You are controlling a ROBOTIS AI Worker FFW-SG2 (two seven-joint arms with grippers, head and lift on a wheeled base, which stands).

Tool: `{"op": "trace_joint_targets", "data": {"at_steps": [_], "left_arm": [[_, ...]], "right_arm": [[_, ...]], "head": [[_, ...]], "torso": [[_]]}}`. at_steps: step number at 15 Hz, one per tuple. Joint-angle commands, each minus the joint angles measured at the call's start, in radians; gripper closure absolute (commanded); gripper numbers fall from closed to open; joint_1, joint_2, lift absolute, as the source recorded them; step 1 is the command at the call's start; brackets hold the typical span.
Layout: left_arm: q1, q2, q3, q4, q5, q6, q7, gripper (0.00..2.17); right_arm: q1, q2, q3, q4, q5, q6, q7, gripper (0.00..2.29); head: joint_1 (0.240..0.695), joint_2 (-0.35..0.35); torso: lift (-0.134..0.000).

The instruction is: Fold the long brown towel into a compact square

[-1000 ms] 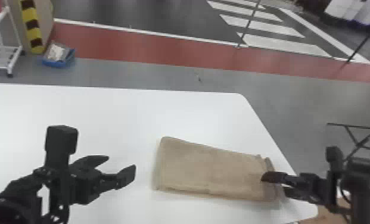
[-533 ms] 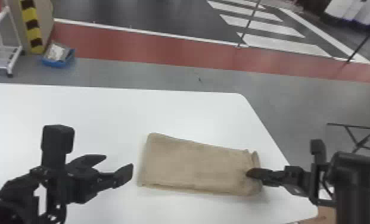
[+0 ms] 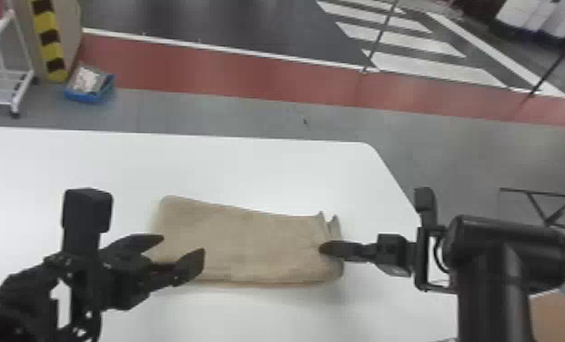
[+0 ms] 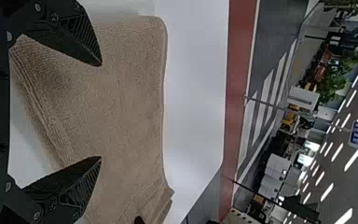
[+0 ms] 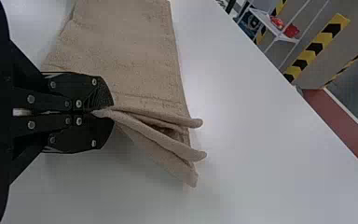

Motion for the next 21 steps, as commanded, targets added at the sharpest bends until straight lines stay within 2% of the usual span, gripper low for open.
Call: {"op": "trace_joint_targets", "data": {"at_steps": [1, 2, 3, 4, 8, 11, 13, 15, 21], "left_arm": [[-0.013, -0.007, -0.002, 0.008, -0.008, -0.004, 0.009, 0.20], [-0.017, -0.007, 0.008, 0.011, -0.009, -0.019, 0.015, 0.20], [-0.022, -0.007, 0.020, 0.011, -0.009, -0.019, 0.016, 0.19], [-0.022, -0.007, 0.031, 0.010, -0.009, -0.016, 0.015, 0.20], [-0.021, -0.007, 0.044, 0.005, -0.006, -0.013, 0.007, 0.19], [-0.025, -0.007, 0.032, 0.014, -0.008, -0.016, 0.009, 0.19], [-0.025, -0.007, 0.028, 0.019, -0.008, -0.016, 0.009, 0.20], [-0.022, -0.007, 0.029, 0.014, -0.008, -0.016, 0.007, 0.20], [-0.016, -0.007, 0.035, 0.011, -0.008, -0.010, 0.004, 0.20]], "right_arm": [[0.007, 0.014, 0.027, -0.017, 0.009, 0.002, 0.000, 1.62], [0.017, 0.016, 0.026, -0.030, 0.009, 0.002, 0.001, 1.19], [0.028, 0.016, 0.017, -0.040, 0.009, 0.002, 0.009, 0.35], [0.036, 0.012, 0.001, -0.063, 0.020, 0.002, 0.015, 0.00], [0.054, -0.021, -0.095, -0.126, 0.052, 0.002, 0.080, 0.05], [0.051, -0.046, -0.123, -0.148, 0.050, 0.002, 0.110, 0.07], [0.040, -0.040, -0.100, -0.145, 0.058, 0.002, 0.100, 0.09], [0.028, -0.027, -0.036, -0.119, 0.096, 0.002, 0.078, 0.11], [-0.058, 0.014, 0.041, -0.060, 0.103, 0.002, 0.032, 0.15]], "head": [[0.695, -0.350], [0.695, -0.350], [0.695, -0.350], [0.695, -0.350], [0.695, -0.350], [0.695, -0.350], [0.695, -0.350], [0.695, -0.350], [0.695, -0.350]], "torso": [[-0.124], [-0.124], [-0.124], [-0.124], [-0.124], [-0.124], [-0.124], [-0.124], [-0.124]]}}
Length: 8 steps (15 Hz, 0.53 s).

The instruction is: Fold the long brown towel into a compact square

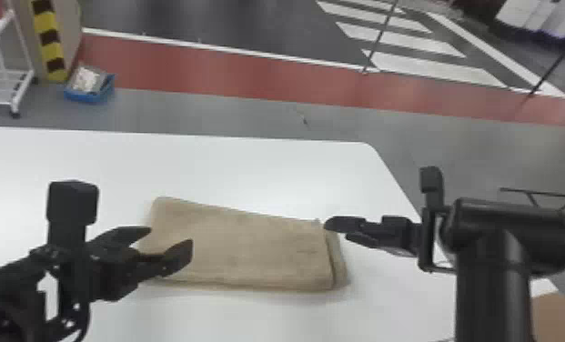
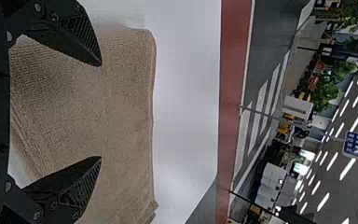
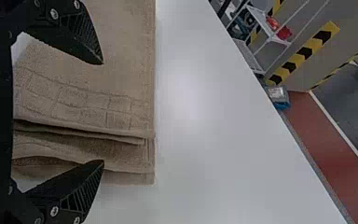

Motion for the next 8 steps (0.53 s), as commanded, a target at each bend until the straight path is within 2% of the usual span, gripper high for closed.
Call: {"op": "trace_joint_targets", "data": {"at_steps": [1, 3, 8], "left_arm": [[-0.001, -0.007, 0.000, 0.003, 0.000, 0.000, -0.002, 0.20], [-0.001, -0.007, 0.002, 0.004, 0.000, 0.000, -0.006, 0.20], [-0.004, -0.007, 0.007, 0.020, 0.000, 0.000, -0.011, 0.20]], "right_arm": [[-0.018, 0.013, 0.032, 0.011, 0.014, 0.002, -0.004, 0.15], [-0.020, 0.013, 0.070, 0.040, 0.054, 0.002, -0.006, 0.15], [-0.020, 0.013, 0.087, 0.090, 0.063, 0.002, -0.019, 0.15]], "head": [[0.695, -0.350], [0.695, -0.349], [0.695, -0.340]], "torso": [[-0.124], [-0.124], [-0.124]]}}
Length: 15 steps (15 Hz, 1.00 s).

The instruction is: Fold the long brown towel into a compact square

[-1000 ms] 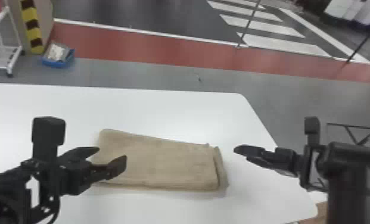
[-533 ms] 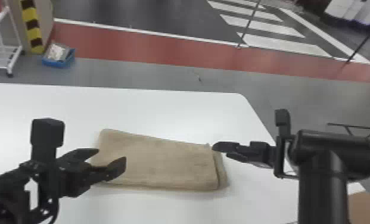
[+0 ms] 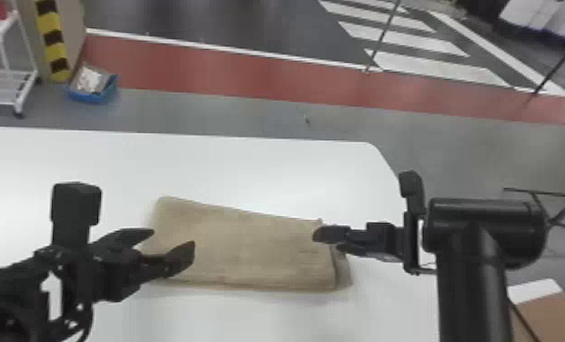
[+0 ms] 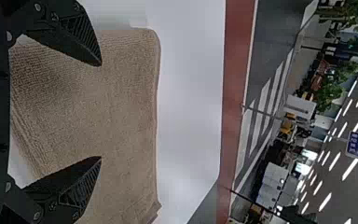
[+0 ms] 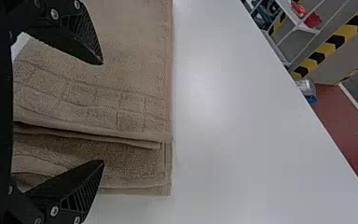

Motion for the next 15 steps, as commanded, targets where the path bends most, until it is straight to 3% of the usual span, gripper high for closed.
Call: {"op": "trace_joint_targets", "data": {"at_steps": [1, 7, 12, 15], "left_arm": [[-0.002, -0.007, 0.002, 0.006, 0.000, 0.000, -0.001, 0.20], [-0.001, -0.007, 0.008, 0.006, 0.000, 0.000, -0.001, 0.20], [0.001, -0.007, 0.008, 0.006, 0.000, 0.000, -0.001, 0.20], [0.001, -0.007, 0.008, 0.006, 0.000, 0.000, -0.002, 0.20]], "right_arm": [[0.001, 0.001, 0.015, 0.018, 0.002, 0.002, -0.011, 0.15], [-0.005, 0.003, 0.037, 0.030, 0.010, 0.002, -0.012, 0.54], [0.000, 0.003, 0.011, 0.022, 0.002, 0.002, 0.003, 1.34], [0.001, 0.003, 0.011, 0.019, 0.002, 0.002, 0.003, 1.42]], "head": [[0.695, -0.340], [0.695, -0.328], [0.695, -0.326], [0.695, -0.330]], "torso": [[-0.124], [-0.124], [-0.124], [-0.124]]}}
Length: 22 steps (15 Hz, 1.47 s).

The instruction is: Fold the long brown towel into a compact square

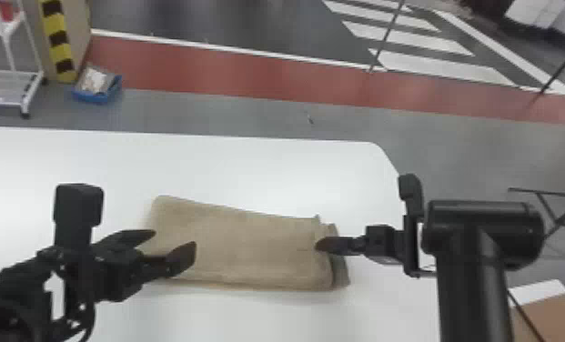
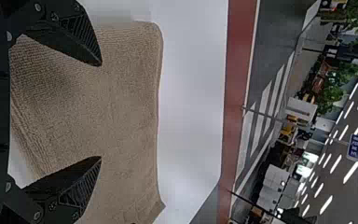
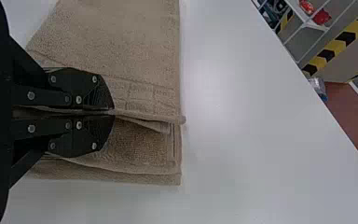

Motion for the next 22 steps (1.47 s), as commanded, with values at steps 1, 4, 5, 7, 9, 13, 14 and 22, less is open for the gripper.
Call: {"op": "trace_joint_targets", "data": {"at_steps": [1, 4, 5, 7, 9, 13, 14, 22], "left_arm": [[0.000, -0.007, 0.000, -0.002, -0.002, 0.000, 0.001, 0.20], [0.003, -0.007, 0.000, -0.008, -0.005, 0.003, -0.001, 0.20], [0.003, -0.007, 0.000, -0.008, -0.006, 0.003, -0.001, 0.20], [0.003, -0.007, 0.000, -0.008, -0.006, 0.003, -0.001, 0.20], [0.002, -0.007, -0.003, -0.005, -0.009, 0.003, -0.001, 0.20], [-0.008, -0.007, -0.014, 0.002, -0.023, 0.003, 0.001, 0.20], [-0.008, -0.007, -0.017, 0.002, -0.026, 0.003, -0.001, 0.20], [-0.017, -0.007, -0.014, 0.000, -0.028, 0.006, -0.002, 0.20]], "right_arm": [[0.001, 0.000, -0.008, -0.004, -0.012, 0.002, 0.000, 1.43], [0.008, 0.006, -0.082, -0.079, -0.105, 0.002, 0.025, 1.43], [0.011, 0.005, -0.101, -0.102, -0.110, 0.002, 0.031, 1.43], [0.029, 0.000, -0.124, -0.110, -0.113, 0.002, 0.044, 1.43], [0.064, 0.000, -0.121, -0.101, -0.105, 0.002, 0.044, 1.43], [0.064, -0.005, -0.128, -0.125, -0.099, 0.002, 0.046, 1.43], [0.069, -0.006, -0.154, -0.174, -0.116, 0.002, 0.063, 1.43], [0.127, -0.011, -0.148, -0.165, -0.107, 0.002, 0.057, 1.43]], "head": [[0.695, -0.330], [0.695, -0.328], [0.695, -0.324], [0.695, -0.324], [0.695, -0.339], [0.695, -0.350], [0.695, -0.350], [0.695, -0.350]], "torso": [[-0.124], [-0.124], [-0.124], [-0.124], [-0.124], [-0.124], [-0.124], [-0.124]]}}
